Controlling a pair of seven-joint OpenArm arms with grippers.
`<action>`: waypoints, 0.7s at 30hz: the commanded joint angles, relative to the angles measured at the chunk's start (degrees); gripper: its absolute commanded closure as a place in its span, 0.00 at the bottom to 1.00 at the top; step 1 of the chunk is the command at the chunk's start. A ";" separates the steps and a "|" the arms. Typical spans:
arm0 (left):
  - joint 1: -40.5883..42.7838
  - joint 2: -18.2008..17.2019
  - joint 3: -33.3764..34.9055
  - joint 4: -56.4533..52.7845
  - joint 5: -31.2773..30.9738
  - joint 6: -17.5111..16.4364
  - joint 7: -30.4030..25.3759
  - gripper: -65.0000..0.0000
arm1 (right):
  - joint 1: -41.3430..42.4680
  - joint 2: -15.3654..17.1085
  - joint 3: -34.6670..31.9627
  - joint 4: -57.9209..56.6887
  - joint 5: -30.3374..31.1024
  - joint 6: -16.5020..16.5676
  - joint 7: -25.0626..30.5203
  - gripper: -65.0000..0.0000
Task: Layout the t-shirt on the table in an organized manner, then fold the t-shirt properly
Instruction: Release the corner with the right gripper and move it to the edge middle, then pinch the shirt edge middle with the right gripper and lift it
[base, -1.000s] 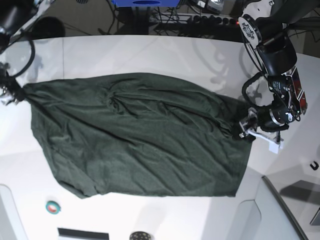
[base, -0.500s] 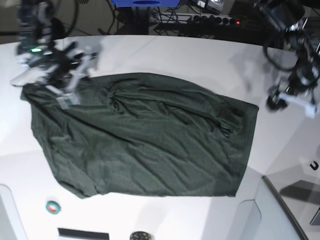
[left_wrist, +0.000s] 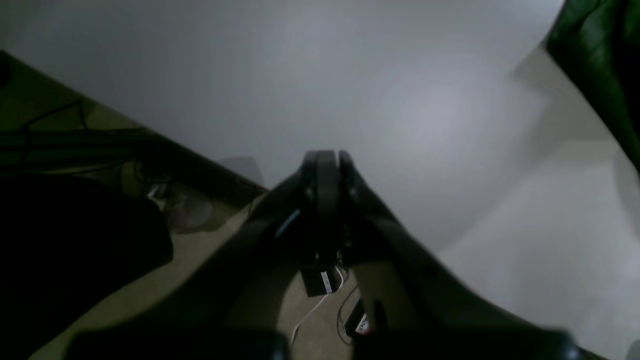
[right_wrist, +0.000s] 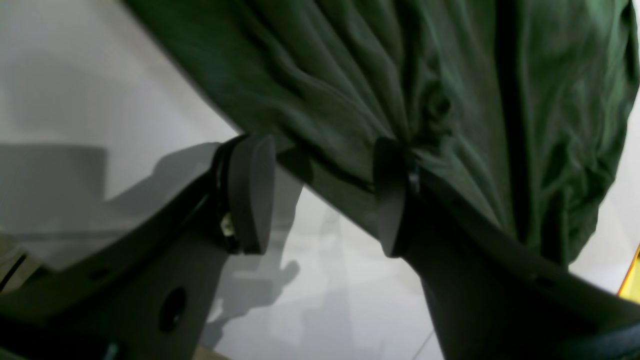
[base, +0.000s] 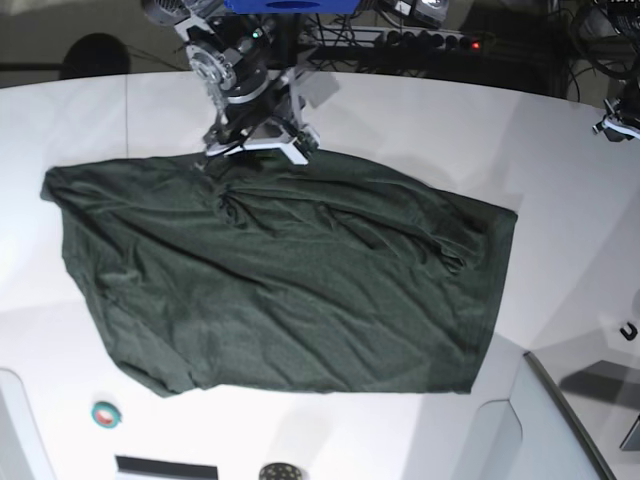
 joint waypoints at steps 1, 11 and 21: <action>0.11 -1.10 -0.31 0.71 -0.59 -0.19 -0.83 1.00 | 0.62 -0.16 -1.69 0.09 -2.39 -2.49 0.83 0.54; 0.11 -1.01 -0.31 0.62 -0.50 -0.19 -0.83 1.00 | 1.15 -0.25 -4.33 -3.51 -2.48 -3.72 0.74 0.55; -0.42 -1.01 -0.05 0.62 -0.50 -0.19 -0.83 1.00 | 1.06 -0.33 -11.28 -6.24 -2.48 -3.72 0.56 0.55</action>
